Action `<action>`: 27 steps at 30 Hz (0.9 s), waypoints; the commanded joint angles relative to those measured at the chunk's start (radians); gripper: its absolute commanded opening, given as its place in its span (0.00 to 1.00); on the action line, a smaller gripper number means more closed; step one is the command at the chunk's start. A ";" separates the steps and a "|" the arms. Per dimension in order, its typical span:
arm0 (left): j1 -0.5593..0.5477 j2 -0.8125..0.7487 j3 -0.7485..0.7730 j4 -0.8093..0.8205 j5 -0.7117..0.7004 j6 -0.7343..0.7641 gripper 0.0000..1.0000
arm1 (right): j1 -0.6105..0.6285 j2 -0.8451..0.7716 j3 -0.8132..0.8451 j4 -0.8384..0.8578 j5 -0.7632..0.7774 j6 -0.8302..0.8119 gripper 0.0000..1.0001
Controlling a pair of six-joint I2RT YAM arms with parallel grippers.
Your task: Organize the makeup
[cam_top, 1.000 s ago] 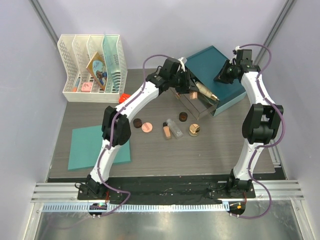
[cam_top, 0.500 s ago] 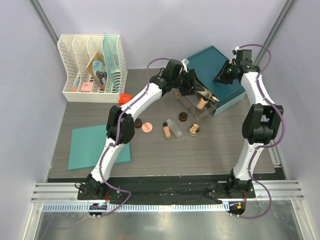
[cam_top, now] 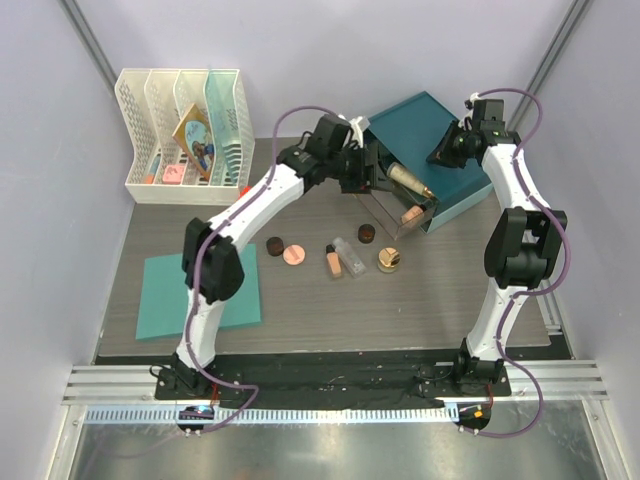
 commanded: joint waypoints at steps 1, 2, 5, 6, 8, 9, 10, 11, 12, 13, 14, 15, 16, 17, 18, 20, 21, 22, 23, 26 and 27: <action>-0.002 -0.223 -0.131 -0.105 -0.063 0.183 0.67 | 0.017 0.072 -0.076 -0.251 0.030 -0.030 0.13; -0.003 -0.245 -0.192 -0.131 -0.068 0.197 0.67 | 0.017 0.074 -0.076 -0.251 0.030 -0.030 0.12; -0.012 -0.322 -0.326 -0.152 -0.101 0.249 0.67 | 0.016 0.075 -0.076 -0.249 0.028 -0.031 0.13; -0.022 -0.336 -0.355 -0.180 -0.120 0.262 0.67 | 0.017 0.077 -0.076 -0.248 0.028 -0.030 0.13; -0.031 -0.362 -0.435 -0.204 -0.164 0.289 0.68 | 0.017 0.077 -0.077 -0.249 0.027 -0.031 0.13; -0.035 -0.365 -0.457 -0.235 -0.183 0.289 0.68 | 0.017 0.077 -0.077 -0.249 0.027 -0.028 0.13; -0.036 -0.365 -0.496 -0.252 -0.192 0.288 0.68 | 0.017 0.077 -0.077 -0.249 0.027 -0.033 0.13; -0.037 -0.362 -0.515 -0.264 -0.218 0.273 0.69 | 0.017 0.078 -0.077 -0.248 0.027 -0.031 0.13; -0.039 -0.357 -0.530 -0.281 -0.232 0.262 0.70 | 0.017 0.077 -0.077 -0.248 0.027 -0.030 0.13; -0.040 -0.353 -0.561 -0.289 -0.247 0.251 0.71 | 0.017 0.077 -0.077 -0.246 0.027 -0.030 0.13; -0.042 -0.342 -0.573 -0.293 -0.264 0.222 0.72 | 0.016 0.077 -0.079 -0.248 0.028 -0.030 0.13; -0.040 -0.336 -0.585 -0.295 -0.288 0.210 0.73 | 0.016 0.077 -0.080 -0.248 0.027 -0.030 0.13; -0.040 -0.325 -0.602 -0.295 -0.293 0.198 0.76 | 0.016 0.077 -0.082 -0.248 0.028 -0.030 0.13; -0.042 -0.316 -0.609 -0.290 -0.293 0.190 0.77 | 0.016 0.075 -0.083 -0.245 0.027 -0.030 0.13; -0.042 -0.293 -0.612 -0.289 -0.290 0.170 0.77 | 0.017 0.075 -0.085 -0.246 0.027 -0.030 0.13; -0.040 -0.271 -0.612 -0.274 -0.283 0.156 0.77 | 0.016 0.074 -0.088 -0.243 0.027 -0.030 0.13; -0.042 -0.250 -0.612 -0.264 -0.273 0.142 0.77 | 0.017 0.072 -0.089 -0.243 0.027 -0.030 0.13; -0.042 -0.242 -0.612 -0.257 -0.264 0.135 0.77 | 0.017 0.071 -0.090 -0.242 0.027 -0.030 0.13; -0.040 -0.232 -0.610 -0.229 -0.256 0.128 0.76 | 0.017 0.071 -0.094 -0.242 0.024 -0.030 0.13; -0.042 -0.195 -0.596 -0.203 -0.238 0.102 0.76 | 0.017 0.069 -0.097 -0.239 0.022 -0.030 0.12; -0.040 -0.184 -0.590 -0.203 -0.235 0.098 0.75 | 0.017 0.069 -0.099 -0.239 0.022 -0.031 0.13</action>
